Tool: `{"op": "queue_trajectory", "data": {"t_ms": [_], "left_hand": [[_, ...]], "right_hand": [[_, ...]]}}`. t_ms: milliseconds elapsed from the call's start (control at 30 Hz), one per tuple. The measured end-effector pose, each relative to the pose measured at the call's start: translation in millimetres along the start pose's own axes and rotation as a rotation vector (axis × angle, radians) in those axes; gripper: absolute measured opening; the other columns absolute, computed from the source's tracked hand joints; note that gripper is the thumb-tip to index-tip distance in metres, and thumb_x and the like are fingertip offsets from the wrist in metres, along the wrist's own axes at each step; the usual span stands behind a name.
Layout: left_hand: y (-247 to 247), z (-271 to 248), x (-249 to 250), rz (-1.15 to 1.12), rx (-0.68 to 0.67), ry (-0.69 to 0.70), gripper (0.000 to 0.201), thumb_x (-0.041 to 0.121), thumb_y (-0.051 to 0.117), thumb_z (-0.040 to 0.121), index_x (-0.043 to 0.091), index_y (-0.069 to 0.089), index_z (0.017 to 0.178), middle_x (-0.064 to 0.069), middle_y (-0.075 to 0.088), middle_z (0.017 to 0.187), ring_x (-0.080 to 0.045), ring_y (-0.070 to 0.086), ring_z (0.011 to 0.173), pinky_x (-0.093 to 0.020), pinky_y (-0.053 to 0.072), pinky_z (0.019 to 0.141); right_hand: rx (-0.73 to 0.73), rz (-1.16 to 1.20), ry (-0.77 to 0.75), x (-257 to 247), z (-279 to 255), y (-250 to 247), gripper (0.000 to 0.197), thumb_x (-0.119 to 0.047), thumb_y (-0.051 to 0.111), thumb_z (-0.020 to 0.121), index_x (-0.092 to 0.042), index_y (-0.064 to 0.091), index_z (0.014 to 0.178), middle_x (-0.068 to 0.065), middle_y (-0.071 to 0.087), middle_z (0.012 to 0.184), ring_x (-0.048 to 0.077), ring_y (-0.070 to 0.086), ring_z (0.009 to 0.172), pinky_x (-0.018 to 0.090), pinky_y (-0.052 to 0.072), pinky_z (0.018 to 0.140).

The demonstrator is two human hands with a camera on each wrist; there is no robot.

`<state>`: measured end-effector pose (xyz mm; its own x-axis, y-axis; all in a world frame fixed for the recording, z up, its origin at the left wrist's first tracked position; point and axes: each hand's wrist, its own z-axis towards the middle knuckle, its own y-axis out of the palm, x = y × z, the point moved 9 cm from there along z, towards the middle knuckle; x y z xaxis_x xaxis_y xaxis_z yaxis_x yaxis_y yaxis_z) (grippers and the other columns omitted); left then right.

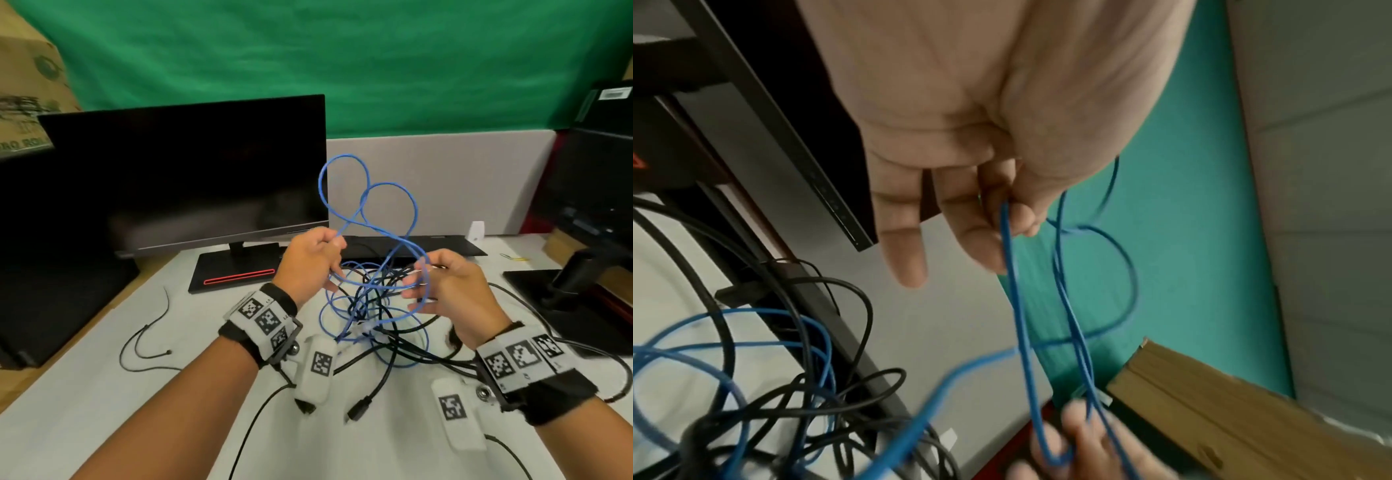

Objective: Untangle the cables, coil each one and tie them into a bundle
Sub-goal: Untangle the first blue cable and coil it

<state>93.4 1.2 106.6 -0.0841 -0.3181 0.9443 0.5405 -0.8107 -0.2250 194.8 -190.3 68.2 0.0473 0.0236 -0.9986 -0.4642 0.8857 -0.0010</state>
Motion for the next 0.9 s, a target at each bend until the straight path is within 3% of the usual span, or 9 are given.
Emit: {"op": "queue_trajectory", "data": {"t_ms": [100,200,267,333,467,667,767,833,900], "left_hand": [[-9.7,-1.7,-9.8,-0.17,-0.014,-0.087,0.018,0.012,0.05,0.102,0.009,0.057,0.086,-0.002,0.051,0.059,-0.018,0.066,0.065,-0.051,0.059,0.073],[-10.6,-3.6,-20.8,-0.415,-0.029,-0.177,0.031,0.025,0.053,0.103,0.013,0.048,0.075,-0.001,0.041,0.057,-0.019,0.062,0.059,-0.049,0.061,0.072],[-10.6,-5.2,-24.9,-0.535,-0.036,-0.211,0.034,0.028,0.055,0.102,0.016,0.045,0.072,0.001,0.033,0.057,-0.016,0.053,0.051,-0.048,0.06,0.07],[-14.7,-4.5,-27.5,-0.605,-0.023,-0.236,0.035,0.03,0.057,0.101,0.019,0.045,0.069,0.004,0.027,0.057,-0.013,0.042,0.048,-0.044,0.06,0.065],[-32.8,-3.0,-24.8,-0.701,0.012,-0.247,0.038,0.033,0.054,0.101,0.021,0.045,0.066,0.006,0.025,0.054,-0.01,0.031,0.044,-0.041,0.06,0.062],[-58.3,1.9,-20.8,-0.834,0.129,-0.216,0.038,0.033,0.056,0.1,0.021,0.049,0.065,0.007,0.022,0.056,-0.007,0.026,0.043,-0.04,0.06,0.068],[-64.5,4.6,-12.2,-0.897,0.131,-0.147,0.04,0.032,0.05,0.102,0.02,0.041,0.065,0.006,0.039,0.059,-0.008,0.036,0.046,-0.032,0.055,0.059],[-57.3,3.0,-4.6,-0.867,0.058,-0.102,0.037,0.03,0.046,0.104,0.017,0.044,0.069,0.0,0.068,0.079,-0.01,0.044,0.048,-0.029,0.051,0.054],[-39.9,-2.1,1.3,-0.786,-0.046,-0.093,0.031,0.029,0.042,0.105,0.015,0.048,0.077,-0.007,0.073,0.114,-0.011,0.048,0.048,-0.029,0.049,0.05]], "right_hand": [[-0.015,0.207,0.083,4.8,4.3,-8.9,0.018,0.001,0.046,0.096,-0.006,0.056,0.083,0.01,0.057,0.071,0.026,0.06,0.066,0.043,0.057,0.072],[-0.102,0.538,0.231,11.3,5.7,-1.2,0.027,-0.013,0.046,0.092,-0.013,0.042,0.065,0.003,0.034,0.054,0.02,0.039,0.056,0.044,0.059,0.079],[-0.104,0.595,0.264,11.7,6.4,-0.1,0.039,-0.02,0.053,0.09,-0.018,0.037,0.055,-0.002,0.021,0.047,0.017,0.027,0.047,0.042,0.061,0.075],[-0.084,0.532,0.258,10.5,10.1,-3.4,0.049,-0.026,0.061,0.09,-0.022,0.037,0.047,-0.004,0.018,0.043,0.014,0.023,0.038,0.037,0.06,0.067],[-0.035,0.44,0.219,7.1,16.4,-18.9,0.048,-0.028,0.06,0.094,-0.023,0.055,0.046,-0.006,0.02,0.037,0.011,0.021,0.031,0.03,0.057,0.059],[0.116,0.474,0.208,18.5,28.8,-32.5,0.021,-0.02,0.054,0.098,-0.016,0.052,0.078,-0.006,0.027,0.041,0.01,0.026,0.032,0.033,0.056,0.058],[0.156,0.241,0.1,14.8,30.7,-39.8,0.022,-0.018,0.055,0.099,-0.015,0.053,0.078,-0.005,0.029,0.049,0.009,0.024,0.034,0.038,0.056,0.059],[0.15,-0.054,-0.018,6.5,29.6,-35.7,0.022,-0.021,0.06,0.097,-0.01,0.059,0.078,0.0,0.048,0.061,0.007,0.037,0.034,0.044,0.058,0.059],[0.069,-0.27,-0.112,-0.3,26.0,-19.3,0.024,-0.038,0.068,0.09,-0.015,0.067,0.085,0.001,0.061,0.073,0.003,0.054,0.047,0.044,0.061,0.059]]}}
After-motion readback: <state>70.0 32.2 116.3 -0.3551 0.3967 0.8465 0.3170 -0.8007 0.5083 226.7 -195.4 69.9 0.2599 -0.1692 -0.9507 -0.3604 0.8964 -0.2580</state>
